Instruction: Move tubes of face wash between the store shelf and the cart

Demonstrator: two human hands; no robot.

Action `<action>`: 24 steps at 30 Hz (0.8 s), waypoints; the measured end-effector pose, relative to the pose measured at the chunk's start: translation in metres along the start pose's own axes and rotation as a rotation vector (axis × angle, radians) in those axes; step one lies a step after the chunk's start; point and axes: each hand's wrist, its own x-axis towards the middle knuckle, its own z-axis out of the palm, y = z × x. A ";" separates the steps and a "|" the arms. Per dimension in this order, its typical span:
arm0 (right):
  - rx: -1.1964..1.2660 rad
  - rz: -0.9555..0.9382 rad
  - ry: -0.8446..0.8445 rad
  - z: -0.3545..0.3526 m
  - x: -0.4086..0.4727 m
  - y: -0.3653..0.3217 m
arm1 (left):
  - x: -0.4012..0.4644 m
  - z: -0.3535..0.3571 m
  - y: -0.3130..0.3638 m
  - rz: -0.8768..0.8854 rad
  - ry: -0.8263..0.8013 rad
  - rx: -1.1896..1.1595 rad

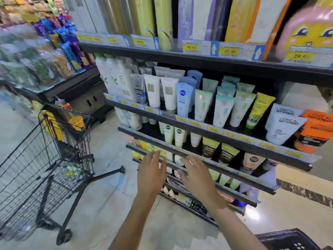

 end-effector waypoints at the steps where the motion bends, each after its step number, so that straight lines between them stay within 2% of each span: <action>1: 0.008 -0.024 -0.053 0.011 0.005 -0.016 | -0.007 -0.009 -0.020 -0.028 0.001 0.025; 5: 0.055 -0.139 -0.195 0.049 0.030 -0.096 | -0.034 -0.053 -0.101 -0.153 0.063 0.096; 12: 0.124 -0.350 -0.262 0.123 0.075 -0.253 | -0.093 -0.136 -0.245 -0.441 0.178 0.137; 16: 0.093 -0.456 -0.350 0.165 0.093 -0.335 | -0.124 -0.174 -0.314 -0.629 0.163 0.144; 20: 0.070 -0.512 -0.479 0.210 0.105 -0.390 | -0.132 -0.201 -0.369 -0.727 0.182 0.160; 24: 0.056 -0.516 -0.577 0.254 0.123 -0.417 | -0.114 -0.215 -0.419 -0.788 0.187 0.173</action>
